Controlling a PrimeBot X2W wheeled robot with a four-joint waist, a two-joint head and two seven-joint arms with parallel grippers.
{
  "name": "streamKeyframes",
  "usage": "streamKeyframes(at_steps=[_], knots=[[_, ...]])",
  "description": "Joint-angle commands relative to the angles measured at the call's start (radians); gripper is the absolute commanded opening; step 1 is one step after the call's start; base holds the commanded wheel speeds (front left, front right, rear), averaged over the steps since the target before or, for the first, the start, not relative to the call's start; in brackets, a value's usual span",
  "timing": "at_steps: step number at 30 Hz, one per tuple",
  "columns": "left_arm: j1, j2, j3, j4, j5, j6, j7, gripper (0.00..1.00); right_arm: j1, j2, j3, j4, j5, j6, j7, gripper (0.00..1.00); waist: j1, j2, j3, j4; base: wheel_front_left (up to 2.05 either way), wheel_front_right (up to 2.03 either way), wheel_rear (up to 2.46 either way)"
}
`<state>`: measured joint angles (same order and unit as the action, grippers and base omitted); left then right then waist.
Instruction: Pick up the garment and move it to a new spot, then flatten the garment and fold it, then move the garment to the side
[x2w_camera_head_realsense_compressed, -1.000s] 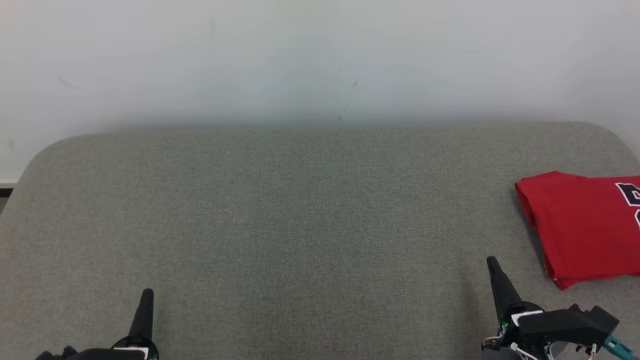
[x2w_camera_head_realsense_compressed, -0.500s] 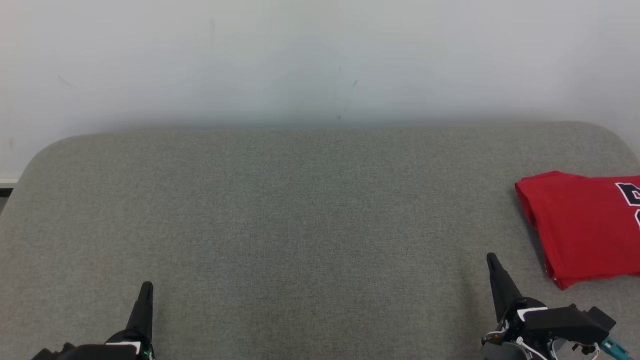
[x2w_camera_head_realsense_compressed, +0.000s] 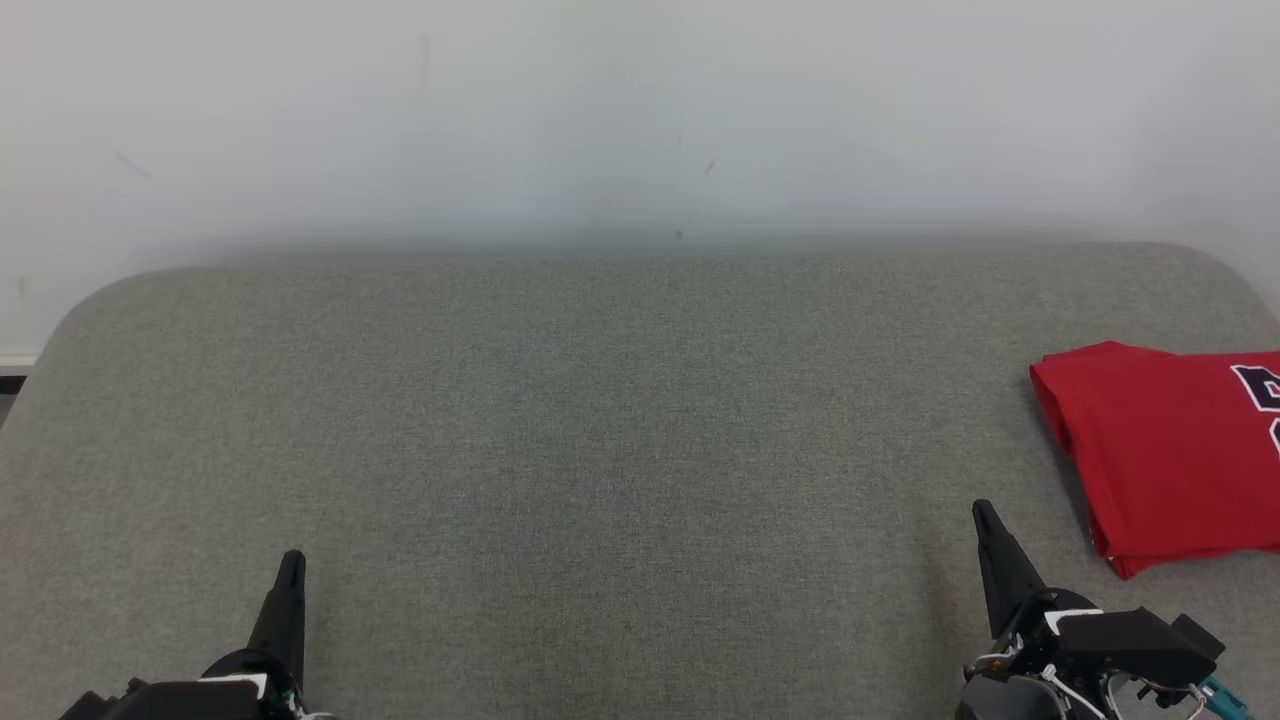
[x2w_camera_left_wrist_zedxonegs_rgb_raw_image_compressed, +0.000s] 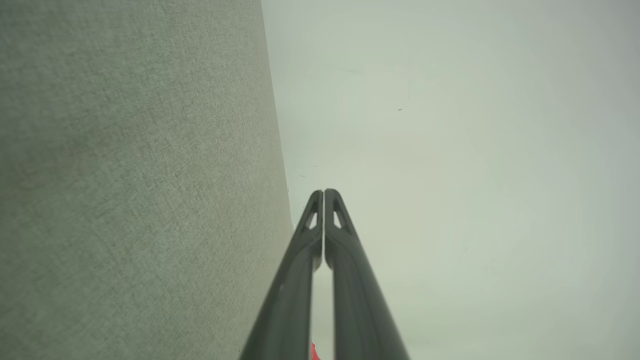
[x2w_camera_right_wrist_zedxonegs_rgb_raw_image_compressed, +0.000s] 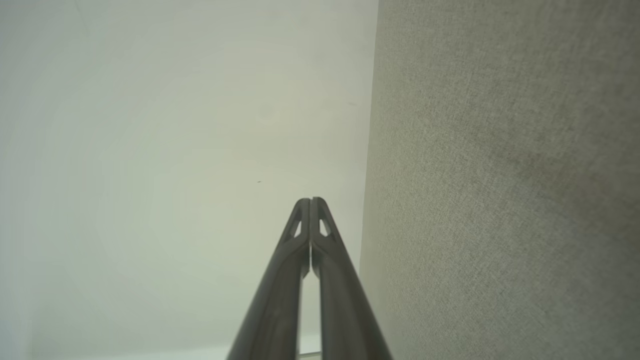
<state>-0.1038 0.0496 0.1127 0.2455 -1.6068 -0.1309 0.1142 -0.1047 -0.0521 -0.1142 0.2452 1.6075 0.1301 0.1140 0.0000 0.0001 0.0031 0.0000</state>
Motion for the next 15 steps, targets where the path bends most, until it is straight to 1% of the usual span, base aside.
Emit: streamKeyframes(at_steps=[1, 15], knots=[[-0.011, 0.001, 0.003, 0.001, -0.011, -0.001, 0.003, 0.0, -0.009, 0.003, 0.0, 0.001, 0.009, 0.001, 0.001, 0.0, 0.0, -0.0001, 0.0, 0.0, 0.0, 0.0, 0.0], [-0.011, 0.001, 0.003, 0.0, -0.009, -0.001, 0.002, 0.0, -0.007, 0.003, 0.0, 0.001, 0.006, 0.001, 0.001, 0.0, 0.0, -0.0001, 0.0, 0.0, 0.0, 0.0, 0.0]])
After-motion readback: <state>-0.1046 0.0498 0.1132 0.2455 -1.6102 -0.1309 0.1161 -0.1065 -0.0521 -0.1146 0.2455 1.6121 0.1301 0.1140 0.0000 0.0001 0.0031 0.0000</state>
